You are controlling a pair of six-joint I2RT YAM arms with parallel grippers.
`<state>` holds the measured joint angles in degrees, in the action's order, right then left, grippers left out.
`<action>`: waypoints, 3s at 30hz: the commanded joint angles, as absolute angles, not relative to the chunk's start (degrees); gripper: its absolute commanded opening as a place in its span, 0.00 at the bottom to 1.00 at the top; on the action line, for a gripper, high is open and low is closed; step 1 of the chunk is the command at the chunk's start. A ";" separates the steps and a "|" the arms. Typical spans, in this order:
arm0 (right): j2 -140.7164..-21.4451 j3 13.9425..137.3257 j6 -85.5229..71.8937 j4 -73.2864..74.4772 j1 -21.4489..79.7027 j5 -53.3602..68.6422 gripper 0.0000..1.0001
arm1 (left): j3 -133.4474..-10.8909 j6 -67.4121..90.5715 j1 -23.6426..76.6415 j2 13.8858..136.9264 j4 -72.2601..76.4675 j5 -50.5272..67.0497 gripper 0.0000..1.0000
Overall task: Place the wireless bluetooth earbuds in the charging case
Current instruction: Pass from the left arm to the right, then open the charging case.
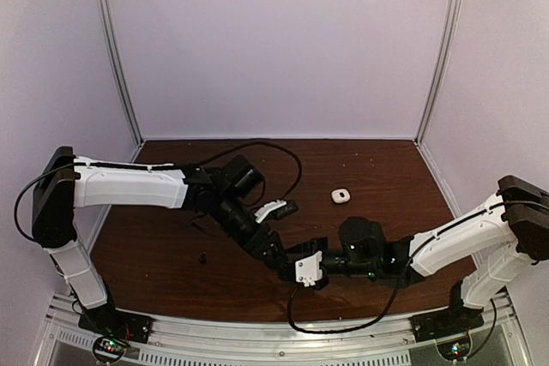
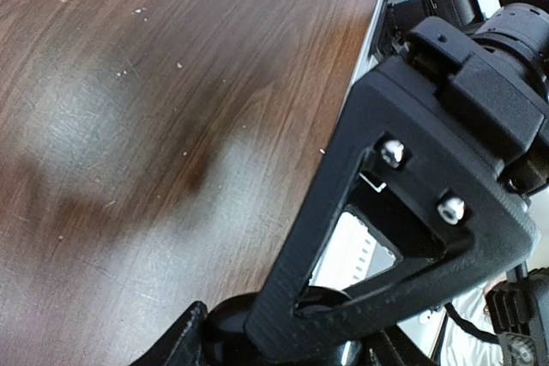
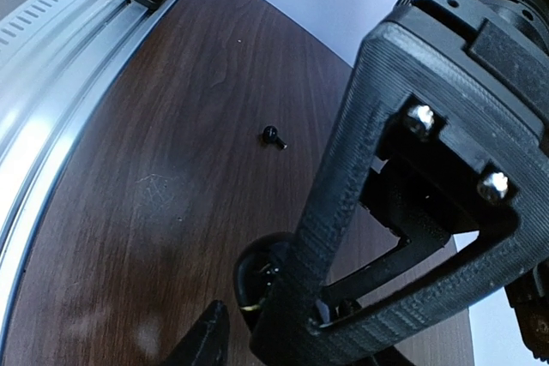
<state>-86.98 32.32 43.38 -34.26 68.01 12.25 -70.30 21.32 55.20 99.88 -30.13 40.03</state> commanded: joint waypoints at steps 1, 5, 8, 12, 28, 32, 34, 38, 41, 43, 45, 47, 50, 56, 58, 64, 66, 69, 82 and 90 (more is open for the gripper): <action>-87.63 33.35 44.69 -33.23 69.02 10.41 0.40 | -72.89 19.80 55.69 101.17 -29.96 42.36 0.34; -87.59 33.33 45.08 -33.13 69.32 9.99 0.32 | -73.34 19.68 55.81 101.73 -30.33 42.41 0.34; -87.73 33.33 45.26 -33.07 69.51 9.76 0.28 | -73.64 19.73 55.81 101.78 -30.37 42.58 0.34; -87.64 33.14 45.20 -33.29 69.70 9.25 0.23 | -73.80 19.78 55.81 101.71 -30.36 42.58 0.37; -84.97 30.74 41.97 -37.46 69.66 7.09 0.15 | -72.00 19.14 51.35 93.14 -27.23 41.22 0.98; -83.88 29.66 40.18 -40.21 69.19 6.37 0.14 | -71.28 17.90 50.44 88.33 -25.56 37.00 0.98; -82.52 28.73 37.63 -42.94 68.29 7.46 0.14 | -68.74 17.46 50.16 84.02 -21.68 32.85 0.98; -79.00 27.82 29.95 -48.81 65.21 12.23 0.14 | -57.84 16.92 50.10 71.86 -7.32 21.65 0.98; -76.91 28.12 24.09 -51.54 63.29 16.48 0.14 | -50.05 14.71 50.16 65.13 3.60 20.68 0.98; -75.54 27.93 20.08 -53.60 62.59 18.89 0.14 | -47.17 12.20 50.19 61.92 6.77 22.68 0.98; -74.36 27.50 16.26 -56.03 62.09 21.11 0.14 | -45.75 11.00 50.27 60.13 8.30 24.03 0.98; -73.38 27.13 12.83 -58.09 61.87 23.17 0.14 | -45.64 8.76 50.89 59.69 8.46 25.93 0.98; -72.25 26.81 8.42 -60.03 61.70 25.90 0.14 | -45.87 4.48 54.32 59.60 8.87 25.92 0.98; -70.88 26.05 2.74 -62.03 61.70 29.04 0.13 | -47.65 -2.77 60.99 62.25 10.29 24.38 0.87; -70.68 25.70 2.32 -62.06 61.70 29.16 0.12 | -48.90 -3.38 62.33 63.87 10.17 23.49 0.84; -70.98 25.31 1.67 -62.05 61.77 29.78 0.10 | -53.32 -2.42 63.76 68.37 9.40 22.16 0.73; -71.17 25.23 1.75 -62.17 61.74 30.02 0.10 | -54.32 -1.23 63.80 69.43 9.70 21.91 0.72; -71.27 24.97 1.76 -62.69 61.79 30.21 0.10 | -55.49 -0.21 63.81 71.02 9.62 20.94 0.69; -71.32 24.02 1.93 -63.80 61.87 31.21 0.03 | -57.84 3.19 63.74 71.46 8.88 15.77 0.58; -71.19 23.01 1.88 -64.71 61.88 30.75 0.02 | -58.43 4.39 63.56 70.75 8.60 11.78 0.57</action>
<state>-71.59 23.81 2.55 -61.76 61.65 29.80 -56.90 3.20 64.01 71.92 6.11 15.92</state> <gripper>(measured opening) 0.233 0.569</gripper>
